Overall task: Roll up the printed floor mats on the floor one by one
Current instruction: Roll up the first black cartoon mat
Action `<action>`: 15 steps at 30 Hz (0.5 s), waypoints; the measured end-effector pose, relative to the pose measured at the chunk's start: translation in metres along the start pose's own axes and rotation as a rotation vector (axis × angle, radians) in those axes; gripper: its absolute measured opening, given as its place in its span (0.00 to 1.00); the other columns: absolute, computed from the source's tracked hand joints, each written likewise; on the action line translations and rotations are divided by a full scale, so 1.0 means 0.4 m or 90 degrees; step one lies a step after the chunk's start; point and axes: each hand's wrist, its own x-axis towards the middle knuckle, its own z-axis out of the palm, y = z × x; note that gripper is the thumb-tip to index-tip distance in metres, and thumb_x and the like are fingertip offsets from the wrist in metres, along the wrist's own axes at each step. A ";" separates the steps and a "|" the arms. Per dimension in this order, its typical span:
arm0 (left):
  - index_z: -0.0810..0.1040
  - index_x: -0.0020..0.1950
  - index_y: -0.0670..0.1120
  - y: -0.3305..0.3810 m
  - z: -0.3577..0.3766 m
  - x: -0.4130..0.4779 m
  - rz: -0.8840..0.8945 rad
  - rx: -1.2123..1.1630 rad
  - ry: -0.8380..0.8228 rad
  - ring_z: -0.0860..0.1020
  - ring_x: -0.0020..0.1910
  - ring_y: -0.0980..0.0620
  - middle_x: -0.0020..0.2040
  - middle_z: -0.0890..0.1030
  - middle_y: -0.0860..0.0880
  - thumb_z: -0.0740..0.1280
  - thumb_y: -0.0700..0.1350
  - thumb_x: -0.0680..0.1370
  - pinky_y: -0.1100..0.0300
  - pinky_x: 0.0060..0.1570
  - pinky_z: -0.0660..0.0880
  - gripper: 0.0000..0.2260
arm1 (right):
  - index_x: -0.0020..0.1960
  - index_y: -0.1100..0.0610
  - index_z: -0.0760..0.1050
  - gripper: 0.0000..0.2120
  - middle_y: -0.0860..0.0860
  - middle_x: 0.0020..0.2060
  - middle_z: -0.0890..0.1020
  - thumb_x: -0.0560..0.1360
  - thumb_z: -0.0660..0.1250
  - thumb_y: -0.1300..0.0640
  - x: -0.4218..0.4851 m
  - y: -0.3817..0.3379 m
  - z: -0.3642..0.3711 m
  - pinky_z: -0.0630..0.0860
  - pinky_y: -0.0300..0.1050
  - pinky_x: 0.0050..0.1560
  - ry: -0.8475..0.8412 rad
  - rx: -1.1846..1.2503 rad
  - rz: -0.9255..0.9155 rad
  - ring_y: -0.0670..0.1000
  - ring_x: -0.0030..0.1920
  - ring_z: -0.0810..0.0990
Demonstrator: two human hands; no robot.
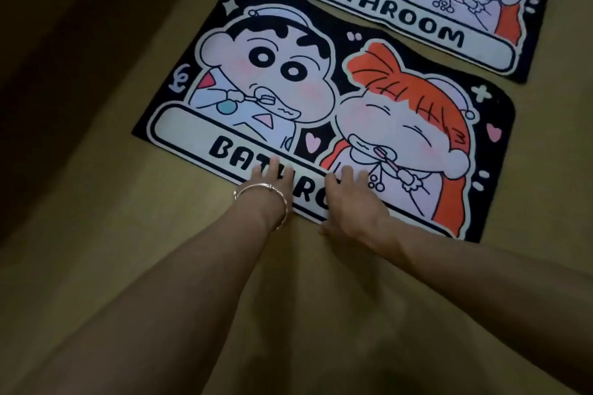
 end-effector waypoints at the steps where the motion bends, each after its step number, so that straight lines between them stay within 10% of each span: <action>1: 0.40 0.77 0.51 -0.002 0.001 -0.003 -0.002 -0.006 0.002 0.44 0.76 0.39 0.77 0.38 0.46 0.64 0.42 0.77 0.40 0.70 0.59 0.38 | 0.72 0.60 0.56 0.35 0.60 0.68 0.62 0.75 0.65 0.42 -0.007 -0.001 0.017 0.68 0.54 0.64 0.003 0.020 -0.009 0.64 0.69 0.59; 8: 0.44 0.77 0.51 -0.006 0.063 -0.047 0.024 -0.042 0.185 0.45 0.77 0.44 0.78 0.43 0.48 0.59 0.51 0.79 0.46 0.72 0.59 0.32 | 0.61 0.59 0.68 0.12 0.57 0.56 0.73 0.79 0.57 0.59 -0.054 -0.024 0.073 0.68 0.48 0.39 0.164 -0.009 -0.117 0.58 0.55 0.72; 15: 0.47 0.77 0.52 -0.076 0.135 -0.130 0.099 0.064 0.289 0.51 0.76 0.45 0.77 0.49 0.44 0.55 0.49 0.82 0.51 0.70 0.60 0.26 | 0.54 0.57 0.74 0.09 0.54 0.49 0.79 0.79 0.57 0.60 -0.047 -0.063 0.031 0.70 0.47 0.40 0.108 -0.012 -0.168 0.54 0.47 0.78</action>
